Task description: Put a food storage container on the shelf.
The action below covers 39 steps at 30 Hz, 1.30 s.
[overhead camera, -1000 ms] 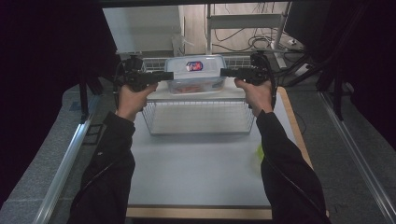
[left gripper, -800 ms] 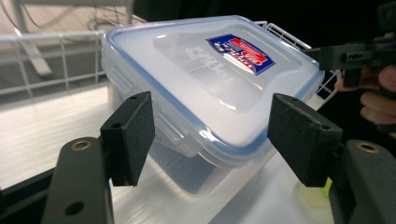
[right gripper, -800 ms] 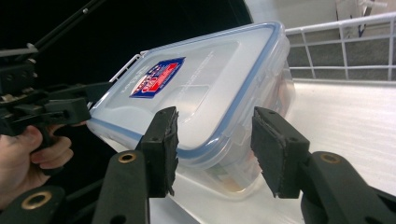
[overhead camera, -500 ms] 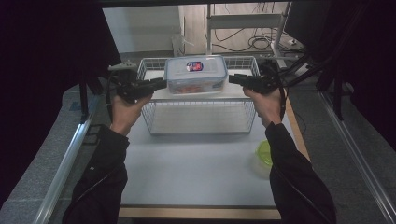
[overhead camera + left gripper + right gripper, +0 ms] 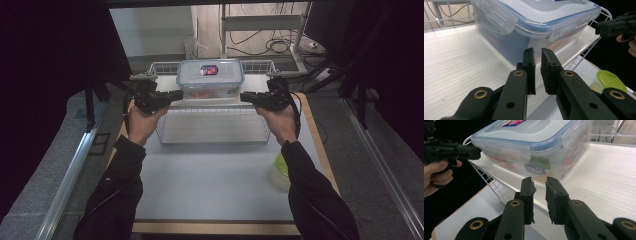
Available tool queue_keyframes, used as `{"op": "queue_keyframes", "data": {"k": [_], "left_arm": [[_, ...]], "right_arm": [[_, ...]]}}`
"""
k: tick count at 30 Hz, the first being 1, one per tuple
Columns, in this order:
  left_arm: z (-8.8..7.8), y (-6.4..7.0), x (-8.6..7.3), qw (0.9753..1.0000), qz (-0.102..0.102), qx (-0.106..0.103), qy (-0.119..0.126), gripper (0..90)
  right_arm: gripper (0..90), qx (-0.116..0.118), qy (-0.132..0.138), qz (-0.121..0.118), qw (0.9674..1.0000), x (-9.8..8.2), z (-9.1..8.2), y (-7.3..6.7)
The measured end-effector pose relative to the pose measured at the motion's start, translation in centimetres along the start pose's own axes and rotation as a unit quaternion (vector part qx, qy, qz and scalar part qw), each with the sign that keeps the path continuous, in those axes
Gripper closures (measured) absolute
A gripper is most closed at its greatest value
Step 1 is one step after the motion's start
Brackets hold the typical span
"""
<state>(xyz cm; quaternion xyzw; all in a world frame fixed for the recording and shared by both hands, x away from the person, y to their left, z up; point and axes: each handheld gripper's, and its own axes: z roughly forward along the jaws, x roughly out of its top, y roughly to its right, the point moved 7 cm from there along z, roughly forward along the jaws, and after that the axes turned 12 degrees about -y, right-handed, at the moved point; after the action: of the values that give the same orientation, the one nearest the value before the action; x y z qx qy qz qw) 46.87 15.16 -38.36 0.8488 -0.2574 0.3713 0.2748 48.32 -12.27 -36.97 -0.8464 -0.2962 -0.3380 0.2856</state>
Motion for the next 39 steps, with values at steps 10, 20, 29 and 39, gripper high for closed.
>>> {"op": "queue_keyframes", "data": {"k": [10, 20, 29, 39], "left_arm": [[-0.1, 1.6, -1.3, 0.9996, 0.023, 0.013, -0.008, 58.5], [-0.5, 3.8, -4.0, 0.9959, 0.073, 0.05, -0.02, 30.3], [-0.8, 6.2, -7.7, 0.9926, 0.104, 0.049, -0.039, 17.9], [-0.5, 7.8, -11.7, 0.9891, 0.121, 0.056, -0.063, 8.0]], "right_arm": [[66.4, -0.017, -0.003, -0.03, 0.9994, -1.0, -0.2, -1.0], [50.2, -0.028, -0.007, -0.065, 0.9975, -3.0, -0.3, -2.7], [35.5, -0.033, -0.027, -0.093, 0.9948, -6.1, -0.3, -4.1], [21.0, -0.039, -0.032, -0.118, 0.9917, -9.0, -0.2, -4.9]]}}
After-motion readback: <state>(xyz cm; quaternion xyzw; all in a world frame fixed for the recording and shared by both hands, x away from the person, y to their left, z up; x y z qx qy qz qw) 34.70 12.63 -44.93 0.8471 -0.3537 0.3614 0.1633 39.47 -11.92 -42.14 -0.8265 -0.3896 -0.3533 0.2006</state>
